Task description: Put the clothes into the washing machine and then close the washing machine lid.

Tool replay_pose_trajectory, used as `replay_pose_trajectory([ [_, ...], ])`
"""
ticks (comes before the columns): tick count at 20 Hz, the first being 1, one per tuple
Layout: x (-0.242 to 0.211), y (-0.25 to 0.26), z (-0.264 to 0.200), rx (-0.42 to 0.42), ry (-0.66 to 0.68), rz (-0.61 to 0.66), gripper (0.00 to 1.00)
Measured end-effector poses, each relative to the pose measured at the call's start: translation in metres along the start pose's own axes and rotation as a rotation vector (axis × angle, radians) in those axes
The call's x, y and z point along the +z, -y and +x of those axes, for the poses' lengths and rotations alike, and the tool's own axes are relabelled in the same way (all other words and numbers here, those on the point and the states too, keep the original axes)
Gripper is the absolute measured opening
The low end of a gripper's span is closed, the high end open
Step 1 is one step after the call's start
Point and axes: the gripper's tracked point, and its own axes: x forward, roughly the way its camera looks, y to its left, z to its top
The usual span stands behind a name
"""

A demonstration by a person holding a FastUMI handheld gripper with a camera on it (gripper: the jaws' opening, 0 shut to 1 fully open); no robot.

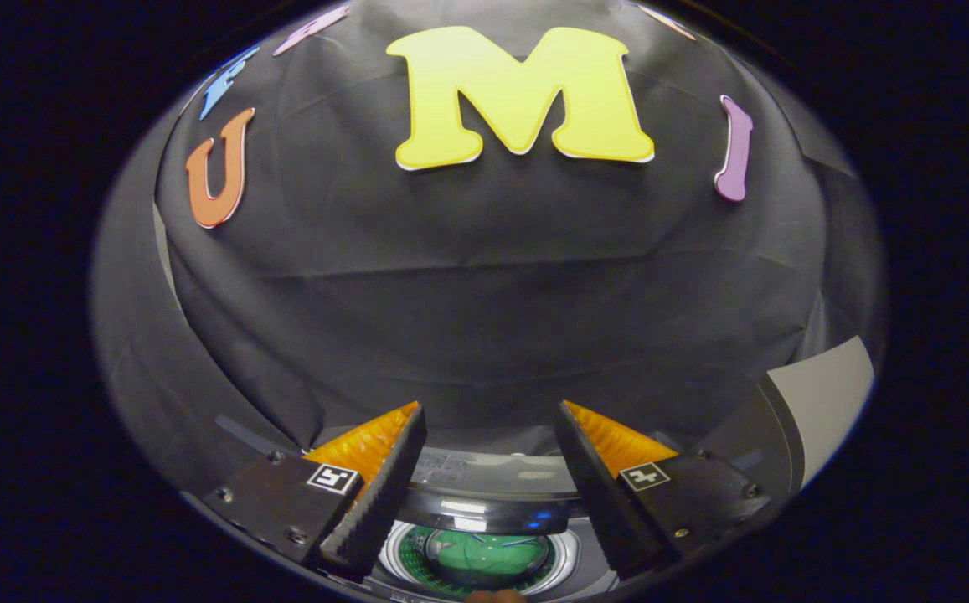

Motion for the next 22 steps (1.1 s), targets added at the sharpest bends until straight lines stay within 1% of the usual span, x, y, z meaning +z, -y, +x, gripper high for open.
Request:
replay_pose_trajectory([
  [16,-0.003,-0.001,0.002,0.023,0.053,-0.026,0.98],
  [17,-0.009,0.001,0.007,0.018,0.024,-0.044,0.98],
  [18,-0.021,-0.001,0.011,0.025,-0.037,-0.054,0.98],
  [19,-0.023,-0.002,0.010,0.029,-0.078,-0.051,0.98],
  [22,-0.013,-0.002,0.009,0.024,-0.138,-0.056,0.98],
])
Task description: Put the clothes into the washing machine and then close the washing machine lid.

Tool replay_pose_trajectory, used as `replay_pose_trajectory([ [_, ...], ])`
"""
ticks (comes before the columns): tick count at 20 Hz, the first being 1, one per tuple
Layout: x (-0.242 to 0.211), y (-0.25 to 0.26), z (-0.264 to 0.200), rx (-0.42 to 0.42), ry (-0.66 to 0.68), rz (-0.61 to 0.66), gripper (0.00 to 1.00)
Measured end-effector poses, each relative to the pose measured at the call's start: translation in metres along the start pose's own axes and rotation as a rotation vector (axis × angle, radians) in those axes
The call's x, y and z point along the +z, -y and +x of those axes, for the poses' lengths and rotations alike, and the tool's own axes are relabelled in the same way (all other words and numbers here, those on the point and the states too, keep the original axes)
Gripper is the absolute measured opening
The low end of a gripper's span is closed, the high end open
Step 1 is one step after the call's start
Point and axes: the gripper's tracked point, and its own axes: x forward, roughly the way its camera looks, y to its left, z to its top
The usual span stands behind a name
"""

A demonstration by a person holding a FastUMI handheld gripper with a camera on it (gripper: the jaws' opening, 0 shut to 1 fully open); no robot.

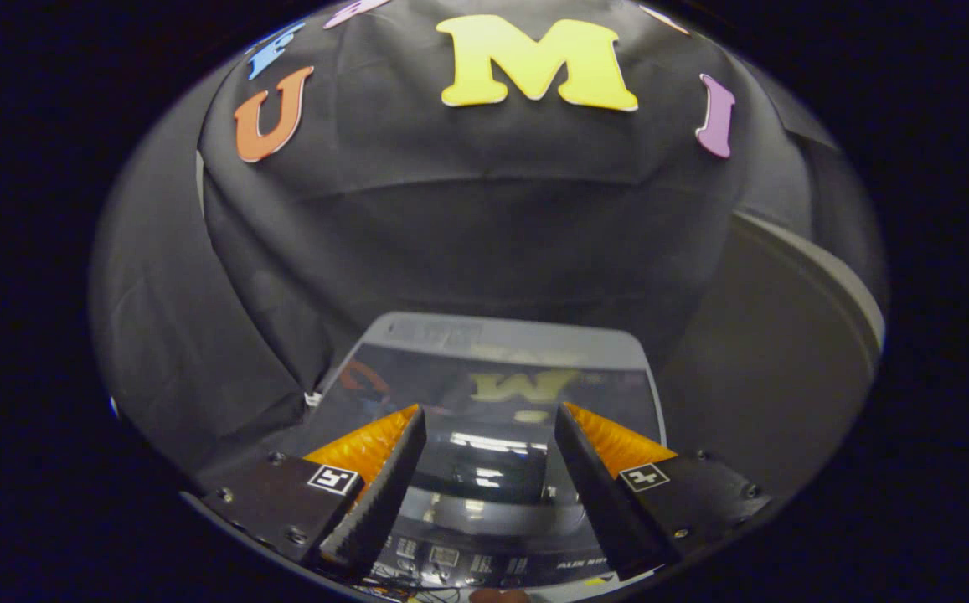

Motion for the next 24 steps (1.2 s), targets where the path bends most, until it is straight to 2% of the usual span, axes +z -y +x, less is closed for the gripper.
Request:
replay_pose_trajectory([
  [4,0.014,0.001,-0.005,0.013,-0.043,-0.025,0.98],
  [8,0.064,-0.006,-0.034,0.044,0.040,-0.042,0.98],
  [11,0.078,0.002,-0.084,0.064,0.148,-0.054,0.98],
  [15,0.089,0.045,-0.173,0.044,0.261,-0.003,0.98],
  [20,0.073,0.130,-0.301,-0.039,0.345,0.118,0.98],
  [24,0.044,0.197,-0.384,-0.119,0.399,0.148,0.97],
])
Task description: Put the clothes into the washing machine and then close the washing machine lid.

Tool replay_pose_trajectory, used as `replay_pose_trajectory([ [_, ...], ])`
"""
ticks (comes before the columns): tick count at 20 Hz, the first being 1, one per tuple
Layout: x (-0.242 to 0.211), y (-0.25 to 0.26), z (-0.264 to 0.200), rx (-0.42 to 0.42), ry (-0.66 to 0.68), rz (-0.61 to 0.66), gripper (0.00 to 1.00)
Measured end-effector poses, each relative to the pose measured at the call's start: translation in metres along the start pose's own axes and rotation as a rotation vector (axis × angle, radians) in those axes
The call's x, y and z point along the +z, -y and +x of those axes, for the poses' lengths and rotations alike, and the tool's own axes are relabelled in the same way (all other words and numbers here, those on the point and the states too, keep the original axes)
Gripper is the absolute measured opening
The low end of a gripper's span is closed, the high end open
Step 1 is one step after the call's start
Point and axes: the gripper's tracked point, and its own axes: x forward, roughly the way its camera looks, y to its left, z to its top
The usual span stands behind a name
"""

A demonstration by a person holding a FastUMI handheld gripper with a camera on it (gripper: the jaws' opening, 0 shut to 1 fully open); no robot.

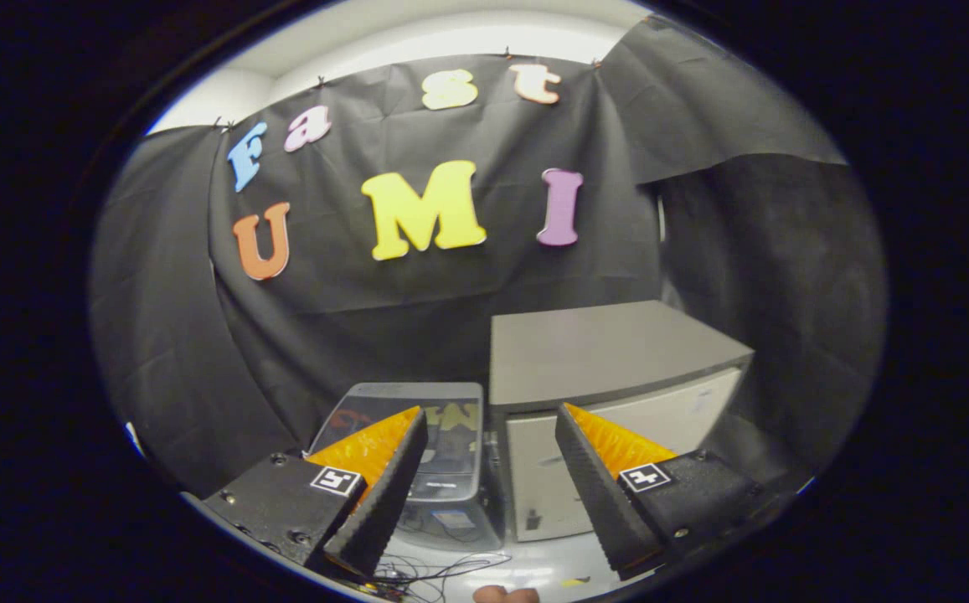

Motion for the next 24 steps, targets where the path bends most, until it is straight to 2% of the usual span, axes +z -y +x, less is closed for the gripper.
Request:
replay_pose_trajectory([
  [4,-0.008,0.055,-0.060,-0.040,0.028,-0.024,0.97],
  [11,-0.032,0.098,-0.147,0.017,0.045,-0.042,0.97],
  [14,-0.040,0.099,-0.165,0.061,0.052,-0.064,0.97],
  [24,-0.035,0.117,-0.192,0.101,0.109,-0.088,0.97],
])
